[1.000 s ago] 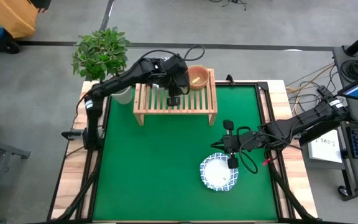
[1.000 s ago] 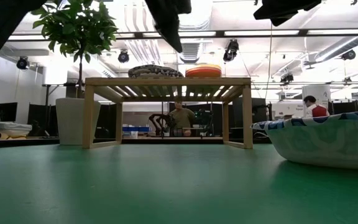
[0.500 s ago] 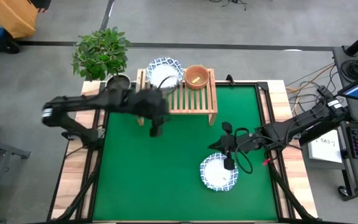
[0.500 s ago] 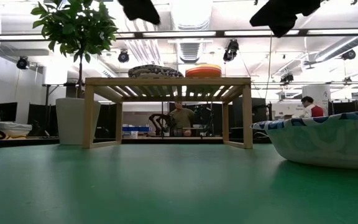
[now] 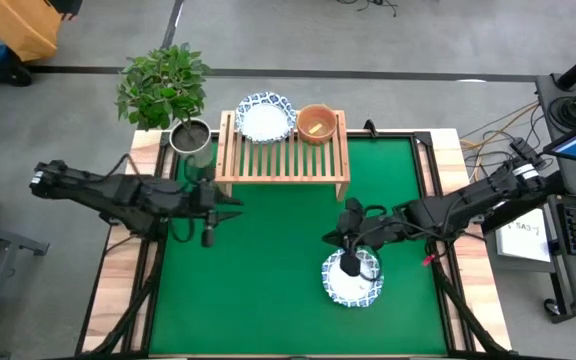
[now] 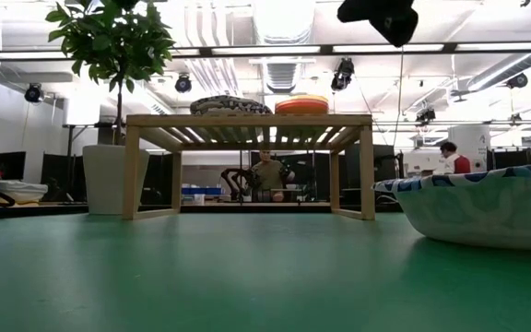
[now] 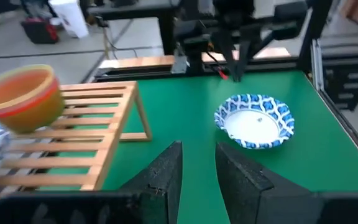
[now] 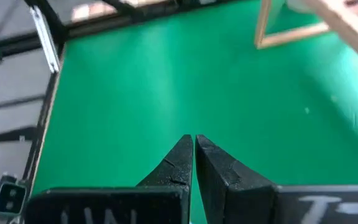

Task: Place and stack bowls onto a shelf
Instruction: Stack the white patterned bowl on top of the white patterned bowl on the shelf

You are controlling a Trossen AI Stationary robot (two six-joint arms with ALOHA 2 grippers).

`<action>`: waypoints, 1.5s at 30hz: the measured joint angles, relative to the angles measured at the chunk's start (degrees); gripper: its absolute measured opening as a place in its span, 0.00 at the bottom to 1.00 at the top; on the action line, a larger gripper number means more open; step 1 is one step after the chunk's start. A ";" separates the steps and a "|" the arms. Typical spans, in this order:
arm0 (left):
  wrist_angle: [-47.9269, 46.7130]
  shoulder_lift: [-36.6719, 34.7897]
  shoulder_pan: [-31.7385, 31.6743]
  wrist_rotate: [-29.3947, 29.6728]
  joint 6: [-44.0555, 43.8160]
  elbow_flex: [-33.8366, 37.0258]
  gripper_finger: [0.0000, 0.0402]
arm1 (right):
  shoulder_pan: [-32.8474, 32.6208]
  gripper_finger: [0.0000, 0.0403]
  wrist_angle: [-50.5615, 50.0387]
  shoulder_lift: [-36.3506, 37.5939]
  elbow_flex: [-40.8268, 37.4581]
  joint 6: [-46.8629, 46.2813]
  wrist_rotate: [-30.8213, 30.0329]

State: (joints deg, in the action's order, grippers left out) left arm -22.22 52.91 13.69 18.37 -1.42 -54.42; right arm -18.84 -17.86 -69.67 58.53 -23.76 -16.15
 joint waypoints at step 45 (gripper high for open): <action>5.37 -20.88 1.11 3.37 -1.25 11.57 0.20 | 3.87 0.33 -32.84 -28.38 11.46 14.46 12.27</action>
State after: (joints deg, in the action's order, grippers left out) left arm -16.85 32.03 14.81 21.74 -2.67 -42.85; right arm -14.96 -50.70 -98.06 70.00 -9.30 -3.88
